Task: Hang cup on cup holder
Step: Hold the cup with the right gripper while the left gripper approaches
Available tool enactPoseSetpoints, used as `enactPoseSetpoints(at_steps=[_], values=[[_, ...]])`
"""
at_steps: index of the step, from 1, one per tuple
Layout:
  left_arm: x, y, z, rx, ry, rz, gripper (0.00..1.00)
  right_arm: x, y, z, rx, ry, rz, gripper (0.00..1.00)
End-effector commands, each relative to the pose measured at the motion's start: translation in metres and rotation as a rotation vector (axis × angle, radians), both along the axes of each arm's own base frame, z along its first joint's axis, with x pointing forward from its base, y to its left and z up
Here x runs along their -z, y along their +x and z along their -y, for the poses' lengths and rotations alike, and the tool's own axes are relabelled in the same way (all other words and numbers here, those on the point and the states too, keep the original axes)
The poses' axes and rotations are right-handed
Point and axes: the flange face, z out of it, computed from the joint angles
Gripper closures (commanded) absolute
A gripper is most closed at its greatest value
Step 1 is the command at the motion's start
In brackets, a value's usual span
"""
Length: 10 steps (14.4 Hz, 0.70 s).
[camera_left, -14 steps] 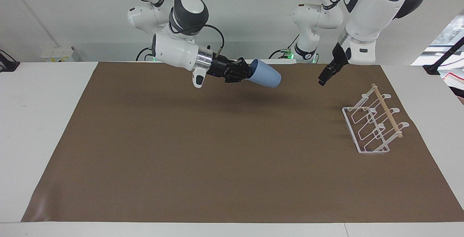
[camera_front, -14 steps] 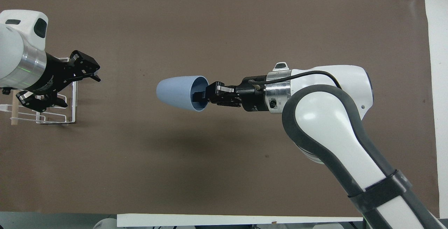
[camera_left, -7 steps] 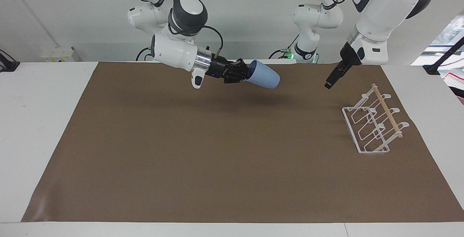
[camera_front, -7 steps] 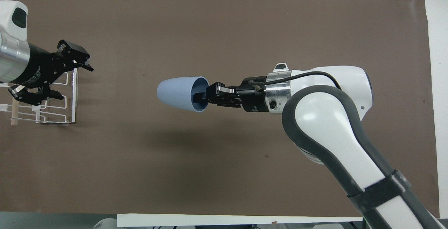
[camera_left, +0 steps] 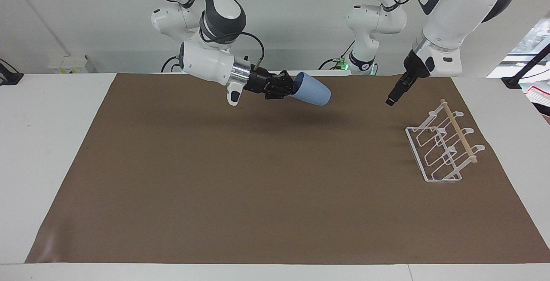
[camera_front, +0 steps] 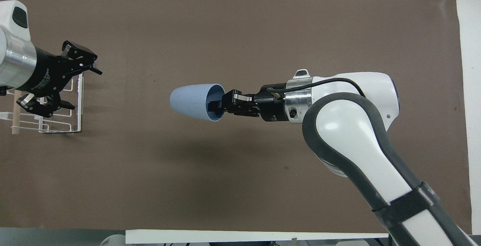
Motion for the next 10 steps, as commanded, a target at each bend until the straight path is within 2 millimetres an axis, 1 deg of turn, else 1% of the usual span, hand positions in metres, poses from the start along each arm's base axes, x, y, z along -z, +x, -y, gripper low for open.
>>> enactPoseSetpoints(at_steps=[1, 2, 4, 6, 8, 10], values=[[-0.009, -0.015, 0.044, -0.238, -0.027, 0.012, 0.0, -0.004, -0.006, 0.004, 0.02, 0.014, -0.008, 1.0], [-0.012, -0.021, 0.061, -0.306, -0.056, -0.004, 0.0, -0.004, -0.006, 0.005, 0.02, 0.013, -0.009, 1.0], [-0.022, -0.033, 0.084, -0.386, -0.105, -0.06, 0.0, -0.004, -0.007, 0.005, 0.02, 0.013, -0.009, 1.0], [-0.022, -0.048, 0.112, -0.395, -0.12, -0.08, 0.0, -0.003, -0.007, 0.005, 0.02, 0.012, -0.01, 1.0], [-0.023, -0.055, 0.122, -0.416, -0.18, -0.12, 0.0, -0.002, -0.007, 0.005, 0.02, 0.012, -0.012, 1.0], [-0.016, -0.058, 0.128, -0.429, -0.247, -0.133, 0.0, -0.001, -0.008, 0.005, 0.02, 0.011, -0.013, 1.0]])
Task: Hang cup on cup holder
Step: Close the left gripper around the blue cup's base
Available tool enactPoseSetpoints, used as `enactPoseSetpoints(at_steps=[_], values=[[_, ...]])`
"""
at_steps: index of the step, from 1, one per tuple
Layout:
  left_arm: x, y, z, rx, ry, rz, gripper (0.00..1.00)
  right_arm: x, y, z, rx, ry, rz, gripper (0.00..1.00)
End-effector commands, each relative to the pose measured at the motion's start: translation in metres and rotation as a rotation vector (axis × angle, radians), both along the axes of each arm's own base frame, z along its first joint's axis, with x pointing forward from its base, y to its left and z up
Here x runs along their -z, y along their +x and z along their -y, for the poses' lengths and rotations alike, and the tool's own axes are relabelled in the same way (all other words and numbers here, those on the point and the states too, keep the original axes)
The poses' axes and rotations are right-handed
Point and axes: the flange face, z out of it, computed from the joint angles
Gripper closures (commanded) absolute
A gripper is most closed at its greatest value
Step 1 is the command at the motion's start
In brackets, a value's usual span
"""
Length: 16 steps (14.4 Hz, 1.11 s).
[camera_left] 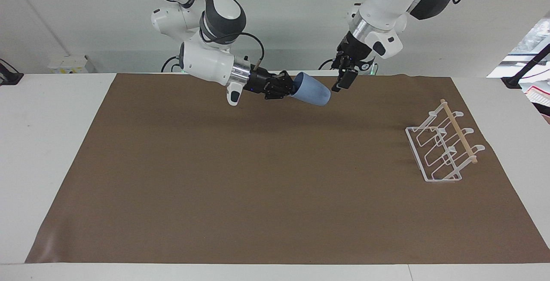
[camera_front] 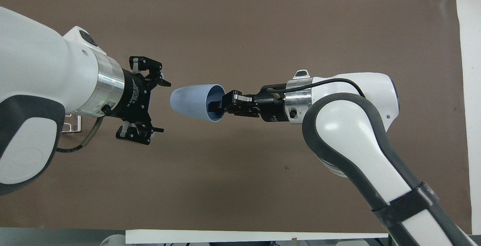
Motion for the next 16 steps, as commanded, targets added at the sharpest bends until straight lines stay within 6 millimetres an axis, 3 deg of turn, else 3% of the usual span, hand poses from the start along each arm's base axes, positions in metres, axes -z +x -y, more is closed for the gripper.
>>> enactPoseSetpoints(at_steps=[1, 9, 12, 16], values=[[0.005, -0.013, 0.009, -0.022, -0.07, 0.008, 0.0, -0.003, -0.007, 0.005, 0.02, 0.013, -0.009, 1.0], [0.04, -0.015, 0.042, -0.045, -0.145, 0.063, 0.0, -0.003, -0.008, 0.005, 0.021, 0.012, -0.011, 1.0], [0.057, -0.008, 0.045, -0.054, -0.141, 0.067, 0.0, -0.003, -0.008, 0.005, 0.021, 0.012, -0.011, 1.0], [0.06, -0.009, 0.052, -0.042, -0.144, 0.07, 0.0, -0.003, -0.007, 0.006, 0.022, 0.012, -0.011, 1.0]])
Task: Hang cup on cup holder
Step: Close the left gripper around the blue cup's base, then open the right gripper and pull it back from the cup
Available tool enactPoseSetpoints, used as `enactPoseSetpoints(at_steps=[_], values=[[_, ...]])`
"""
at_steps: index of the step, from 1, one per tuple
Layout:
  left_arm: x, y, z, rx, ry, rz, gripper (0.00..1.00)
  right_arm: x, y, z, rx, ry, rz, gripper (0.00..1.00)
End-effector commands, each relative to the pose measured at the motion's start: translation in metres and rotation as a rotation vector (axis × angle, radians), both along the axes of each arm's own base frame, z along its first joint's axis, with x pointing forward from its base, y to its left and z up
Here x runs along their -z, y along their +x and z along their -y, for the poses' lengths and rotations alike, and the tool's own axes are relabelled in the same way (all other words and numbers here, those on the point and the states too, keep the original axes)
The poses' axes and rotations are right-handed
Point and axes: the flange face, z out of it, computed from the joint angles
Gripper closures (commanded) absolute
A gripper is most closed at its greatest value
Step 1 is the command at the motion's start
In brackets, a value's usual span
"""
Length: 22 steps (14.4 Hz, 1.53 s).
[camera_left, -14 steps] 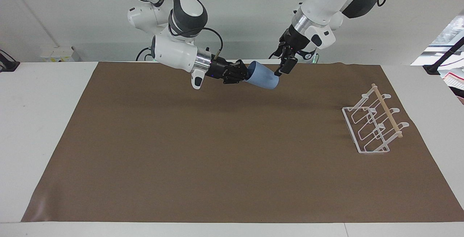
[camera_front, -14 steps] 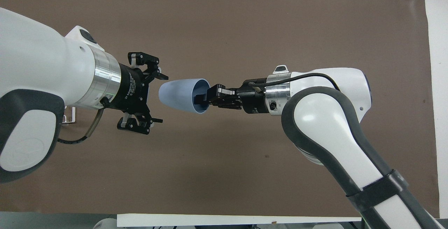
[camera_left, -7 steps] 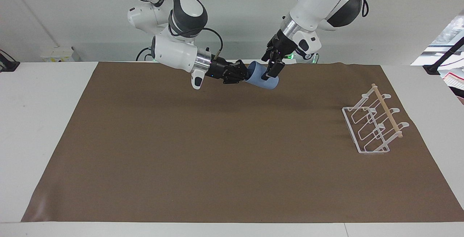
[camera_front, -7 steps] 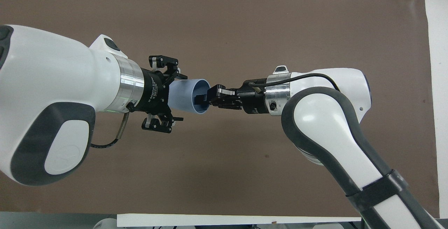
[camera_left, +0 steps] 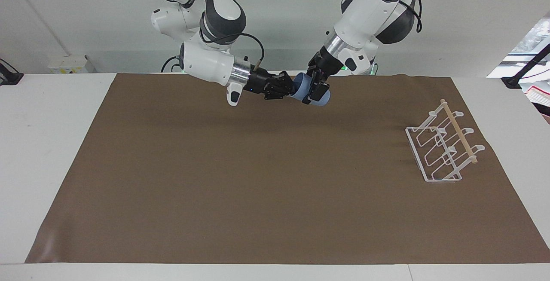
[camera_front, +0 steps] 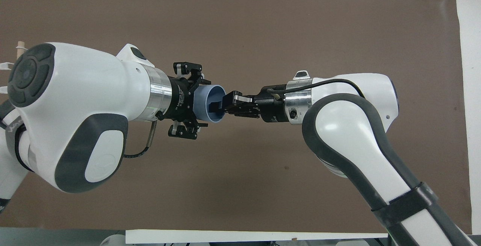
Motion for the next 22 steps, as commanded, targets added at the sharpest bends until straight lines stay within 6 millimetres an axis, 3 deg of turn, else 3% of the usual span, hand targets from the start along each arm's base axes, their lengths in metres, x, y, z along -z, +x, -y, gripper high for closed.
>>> enactPoseSetpoints(at_steps=[1, 4, 5, 6, 7, 11, 12, 13, 14, 17, 22], values=[[-0.003, -0.01, 0.013, 0.011, -0.03, 0.014, 0.0, -0.004, -0.006, 0.005, 0.022, 0.014, -0.007, 1.0], [-0.004, -0.015, 0.02, 0.021, -0.037, 0.024, 0.0, -0.004, -0.006, 0.006, 0.03, 0.013, -0.018, 1.0], [-0.004, -0.016, 0.021, 0.024, -0.036, 0.027, 0.13, -0.005, -0.006, 0.006, 0.03, 0.014, -0.018, 1.0], [-0.004, -0.015, 0.021, 0.027, -0.037, 0.03, 0.69, -0.005, -0.005, 0.007, 0.031, 0.014, -0.018, 1.0], [-0.003, -0.017, 0.023, 0.036, -0.037, 0.033, 1.0, -0.006, -0.005, 0.007, 0.031, 0.015, -0.017, 1.0], [-0.002, -0.017, 0.022, 0.037, -0.034, 0.029, 1.0, -0.006, -0.005, 0.007, 0.032, 0.015, -0.02, 1.0], [-0.002, -0.017, 0.022, 0.037, -0.034, 0.029, 1.0, -0.006, -0.005, 0.007, 0.043, 0.015, -0.038, 0.95], [-0.002, -0.017, 0.022, 0.037, -0.034, 0.029, 1.0, -0.008, -0.003, 0.007, 0.061, 0.017, -0.065, 0.73], [-0.002, -0.018, 0.023, 0.039, -0.034, 0.029, 1.0, -0.01, -0.003, 0.006, 0.065, 0.018, -0.07, 0.01], [-0.001, -0.017, 0.022, 0.038, -0.031, 0.024, 1.0, -0.015, 0.003, 0.007, 0.062, 0.013, -0.049, 0.01], [0.001, -0.008, 0.008, 0.037, -0.013, 0.028, 1.0, -0.012, 0.02, 0.042, 0.104, -0.026, -0.033, 0.01]])
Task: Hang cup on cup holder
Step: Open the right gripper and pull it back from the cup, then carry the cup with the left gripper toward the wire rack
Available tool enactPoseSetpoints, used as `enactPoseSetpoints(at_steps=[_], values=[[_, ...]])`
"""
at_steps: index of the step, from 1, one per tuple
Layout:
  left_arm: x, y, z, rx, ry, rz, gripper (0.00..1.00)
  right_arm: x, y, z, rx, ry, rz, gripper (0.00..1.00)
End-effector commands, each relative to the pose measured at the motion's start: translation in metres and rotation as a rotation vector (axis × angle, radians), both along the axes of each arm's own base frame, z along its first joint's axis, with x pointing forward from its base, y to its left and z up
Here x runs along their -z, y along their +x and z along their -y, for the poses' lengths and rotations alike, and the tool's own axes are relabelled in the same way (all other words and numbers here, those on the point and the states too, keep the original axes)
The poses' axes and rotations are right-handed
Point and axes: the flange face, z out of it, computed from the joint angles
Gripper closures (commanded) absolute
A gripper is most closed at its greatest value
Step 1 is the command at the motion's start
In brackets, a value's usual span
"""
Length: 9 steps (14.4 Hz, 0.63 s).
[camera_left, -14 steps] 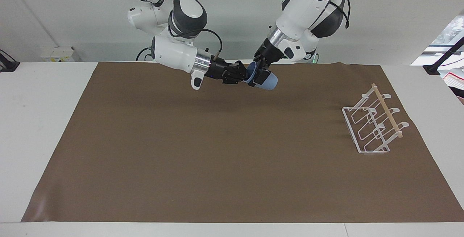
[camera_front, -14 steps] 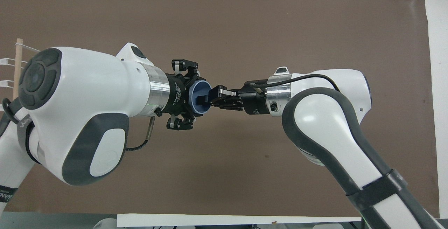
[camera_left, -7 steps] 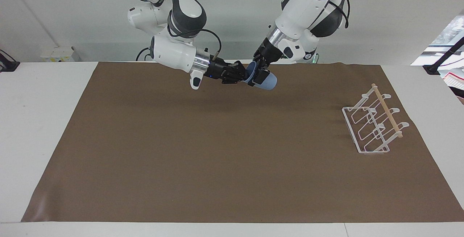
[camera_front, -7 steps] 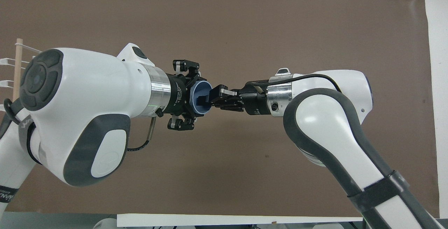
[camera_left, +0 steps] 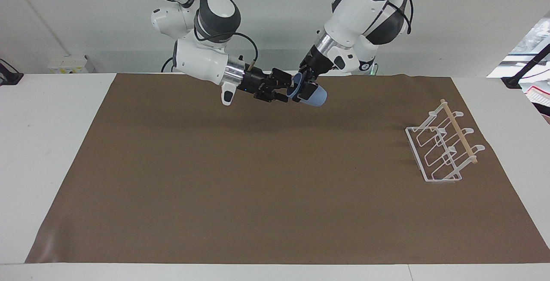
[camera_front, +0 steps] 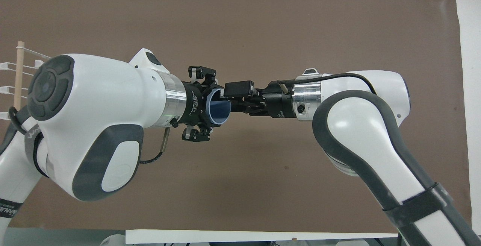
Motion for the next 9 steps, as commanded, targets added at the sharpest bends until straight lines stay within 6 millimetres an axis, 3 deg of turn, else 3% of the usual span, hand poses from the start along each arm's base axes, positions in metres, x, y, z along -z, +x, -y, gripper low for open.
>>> enactPoseSetpoints(at_steps=[1, 3, 5, 9], values=[[0.006, 0.01, -0.023, 0.01, 0.019, -0.012, 1.0, -0.004, 0.015, 0.033, 0.04, -0.051, 0.023, 0.01], [0.011, 0.023, -0.048, 0.027, 0.065, -0.016, 1.0, 0.002, 0.023, 0.055, 0.008, -0.164, 0.066, 0.01], [0.02, 0.024, -0.063, 0.081, 0.23, 0.021, 1.0, 0.007, 0.027, 0.069, -0.038, -0.287, 0.11, 0.01], [0.041, 0.031, -0.115, 0.132, 0.594, 0.007, 1.0, 0.016, 0.033, 0.101, -0.161, -0.578, 0.207, 0.01]])
